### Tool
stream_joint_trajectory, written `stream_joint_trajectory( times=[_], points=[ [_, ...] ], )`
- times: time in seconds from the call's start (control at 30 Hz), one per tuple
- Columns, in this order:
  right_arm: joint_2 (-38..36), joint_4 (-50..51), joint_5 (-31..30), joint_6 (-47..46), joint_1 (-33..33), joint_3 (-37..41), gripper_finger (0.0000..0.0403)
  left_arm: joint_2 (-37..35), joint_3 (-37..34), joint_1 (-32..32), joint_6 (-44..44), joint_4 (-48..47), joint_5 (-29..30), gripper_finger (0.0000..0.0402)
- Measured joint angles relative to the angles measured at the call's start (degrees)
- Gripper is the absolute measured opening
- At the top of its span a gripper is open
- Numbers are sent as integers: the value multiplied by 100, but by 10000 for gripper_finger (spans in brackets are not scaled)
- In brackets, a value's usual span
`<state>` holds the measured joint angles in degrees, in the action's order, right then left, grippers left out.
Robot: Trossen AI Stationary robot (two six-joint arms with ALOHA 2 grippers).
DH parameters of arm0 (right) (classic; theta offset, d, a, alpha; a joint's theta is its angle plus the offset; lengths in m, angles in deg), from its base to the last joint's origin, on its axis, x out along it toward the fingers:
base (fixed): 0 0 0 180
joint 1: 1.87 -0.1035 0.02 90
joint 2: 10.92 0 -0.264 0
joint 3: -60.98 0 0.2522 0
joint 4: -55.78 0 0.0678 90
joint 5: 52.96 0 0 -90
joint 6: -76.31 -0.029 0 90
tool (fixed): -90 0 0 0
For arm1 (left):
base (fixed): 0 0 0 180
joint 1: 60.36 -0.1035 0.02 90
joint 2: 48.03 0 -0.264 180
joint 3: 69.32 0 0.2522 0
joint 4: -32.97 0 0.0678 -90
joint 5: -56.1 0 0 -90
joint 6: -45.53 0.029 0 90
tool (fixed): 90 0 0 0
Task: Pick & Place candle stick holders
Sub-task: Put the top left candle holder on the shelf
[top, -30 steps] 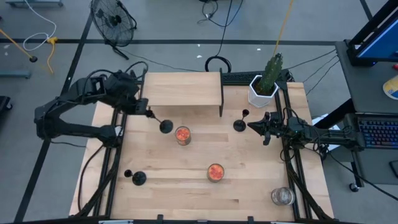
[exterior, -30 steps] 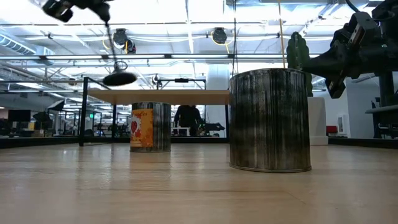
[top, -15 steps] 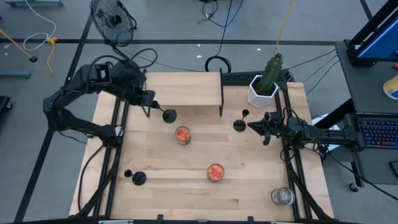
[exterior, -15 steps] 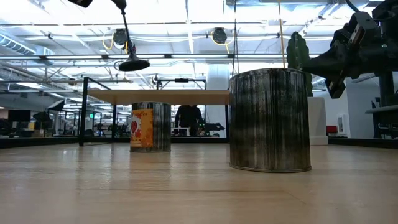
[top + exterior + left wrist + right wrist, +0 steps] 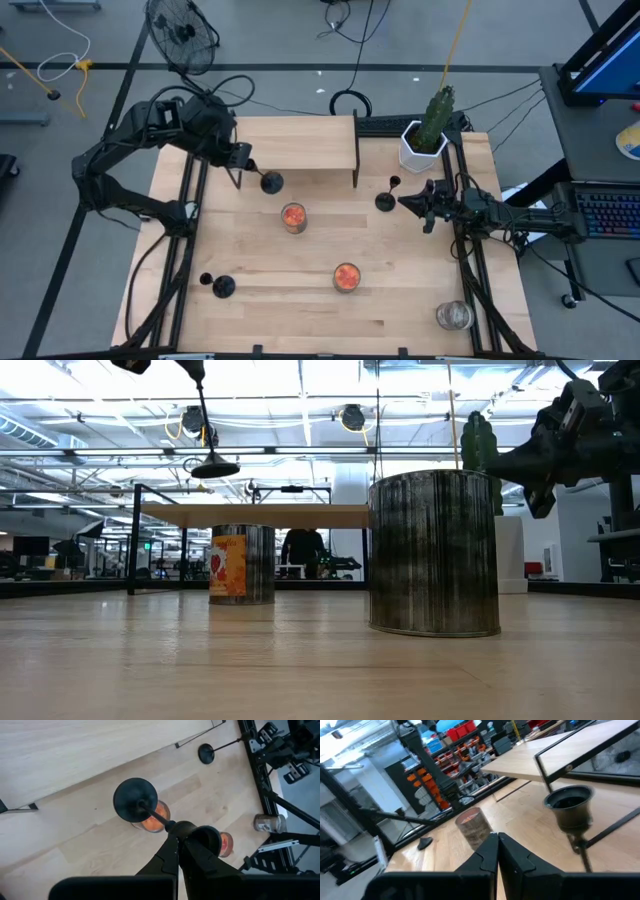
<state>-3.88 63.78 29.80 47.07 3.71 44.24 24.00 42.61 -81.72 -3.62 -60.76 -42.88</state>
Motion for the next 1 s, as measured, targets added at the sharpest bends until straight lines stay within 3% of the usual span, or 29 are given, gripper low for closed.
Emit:
stream_joint_trajectory(
  times=[0.33, 0.53, 0.73, 1.0],
  points=[
    [-1, -927, -206, -1177, 4, -1, 4, 0, 0, 2, -111, 7, 59, 3],
    [198, -2043, -496, -926, 2, 0, 4, -2, 0, 2, -201, 45, 115, 3],
    [928, -3319, -474, -749, -42, -110, 4, -2, 0, 2, -264, 51, 156, 3],
    [2443, -3442, 316, 451, -157, -1285, 4, -2, 0, 2, -310, 54, 230, 3]
  ],
)
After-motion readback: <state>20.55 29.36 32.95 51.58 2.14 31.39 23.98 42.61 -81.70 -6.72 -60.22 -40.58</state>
